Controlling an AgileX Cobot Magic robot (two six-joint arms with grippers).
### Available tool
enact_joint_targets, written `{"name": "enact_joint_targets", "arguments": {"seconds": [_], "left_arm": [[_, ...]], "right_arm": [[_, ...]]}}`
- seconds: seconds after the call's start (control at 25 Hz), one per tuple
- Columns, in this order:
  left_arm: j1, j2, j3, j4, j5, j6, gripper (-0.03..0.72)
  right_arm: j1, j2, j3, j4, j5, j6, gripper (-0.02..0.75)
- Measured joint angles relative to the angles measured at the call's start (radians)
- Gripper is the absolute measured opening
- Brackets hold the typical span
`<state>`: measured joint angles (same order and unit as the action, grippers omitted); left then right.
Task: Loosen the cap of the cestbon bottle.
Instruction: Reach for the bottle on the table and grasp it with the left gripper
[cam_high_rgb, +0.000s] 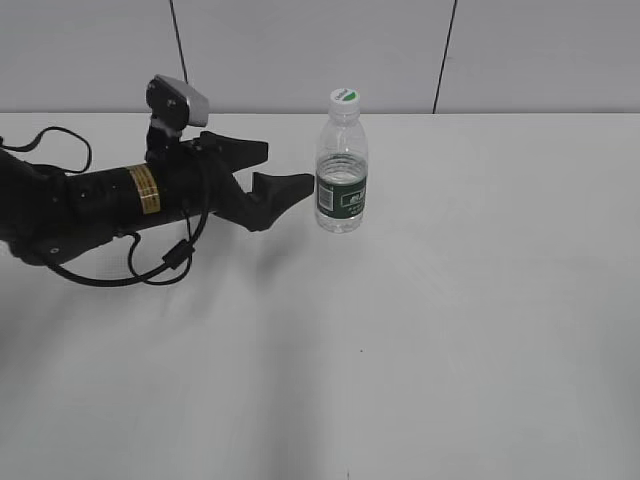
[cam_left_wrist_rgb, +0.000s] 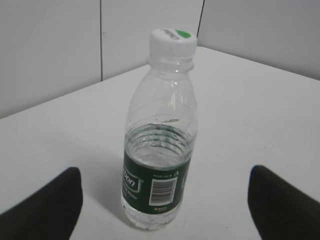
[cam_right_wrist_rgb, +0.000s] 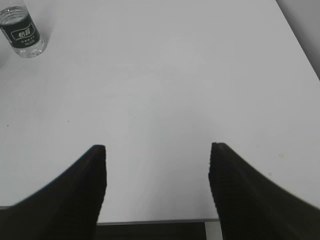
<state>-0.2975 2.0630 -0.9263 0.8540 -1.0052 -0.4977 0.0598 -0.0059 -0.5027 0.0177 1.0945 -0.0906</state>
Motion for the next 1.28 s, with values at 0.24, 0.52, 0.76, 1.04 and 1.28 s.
{"name": "enact_joint_targets", "arguments": {"seconds": [0.24,0.52,0.76,1.04,1.28], "left_arm": [[-0.013,0.113,-0.141,0.046,0.011,-0.071,0.591],[-0.037,0.218,-0.284,0.088,0.027,-0.14,0.591],[-0.053,0.295,-0.391,0.123,0.033,-0.194,0.589],[-0.074,0.362,-0.48,0.147,0.037,-0.269,0.588],[-0.081,0.379,-0.483,0.148,0.047,-0.273,0.561]], "right_arm": [[0.0,0.0,0.0,0.0,0.0,0.0,0.498],[0.0,0.0,0.0,0.0,0.0,0.0,0.498],[0.0,0.0,0.0,0.0,0.0,0.0,0.498],[0.0,0.0,0.0,0.0,0.0,0.0,0.498],[0.0,0.0,0.0,0.0,0.0,0.0,0.498]]}}
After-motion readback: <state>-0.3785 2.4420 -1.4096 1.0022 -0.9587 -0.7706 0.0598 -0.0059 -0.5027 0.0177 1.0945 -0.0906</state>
